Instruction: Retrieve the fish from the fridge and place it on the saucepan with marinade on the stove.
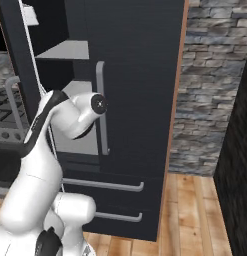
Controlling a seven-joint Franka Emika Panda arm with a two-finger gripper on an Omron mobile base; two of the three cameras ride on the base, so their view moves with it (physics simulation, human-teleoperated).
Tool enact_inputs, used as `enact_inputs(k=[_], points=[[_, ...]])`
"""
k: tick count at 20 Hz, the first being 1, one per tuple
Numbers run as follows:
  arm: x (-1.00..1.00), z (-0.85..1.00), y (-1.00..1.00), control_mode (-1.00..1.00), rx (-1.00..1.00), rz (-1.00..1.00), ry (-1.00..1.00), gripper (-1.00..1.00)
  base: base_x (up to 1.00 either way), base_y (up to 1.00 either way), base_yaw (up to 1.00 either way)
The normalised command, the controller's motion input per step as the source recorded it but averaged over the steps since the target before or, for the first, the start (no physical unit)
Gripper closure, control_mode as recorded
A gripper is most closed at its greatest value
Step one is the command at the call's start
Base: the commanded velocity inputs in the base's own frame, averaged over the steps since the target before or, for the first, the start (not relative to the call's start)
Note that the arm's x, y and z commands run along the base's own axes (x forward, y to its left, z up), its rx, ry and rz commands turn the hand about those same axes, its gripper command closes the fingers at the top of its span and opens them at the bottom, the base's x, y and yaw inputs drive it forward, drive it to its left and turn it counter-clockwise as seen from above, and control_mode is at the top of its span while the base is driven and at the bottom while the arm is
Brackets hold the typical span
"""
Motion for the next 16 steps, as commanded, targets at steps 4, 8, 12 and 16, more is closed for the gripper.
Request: enact_inputs(k=[4,8,12,16], points=[[0.71,0.0,0.62,-1.0,-0.02,0.12,0.0,-1.0,0.0,0.0,0.0],[0.19,-0.01,0.91,-1.0,-0.09,0.17,0.0,-1.0,0.0,0.0,0.0],[0.01,-0.03,1.0,-1.0,-0.09,0.21,0.0,-1.0,0.0,0.0,0.0],[-0.19,-0.01,1.0,-1.0,-0.09,0.26,0.0,-1.0,0.0,0.0,0.0]])
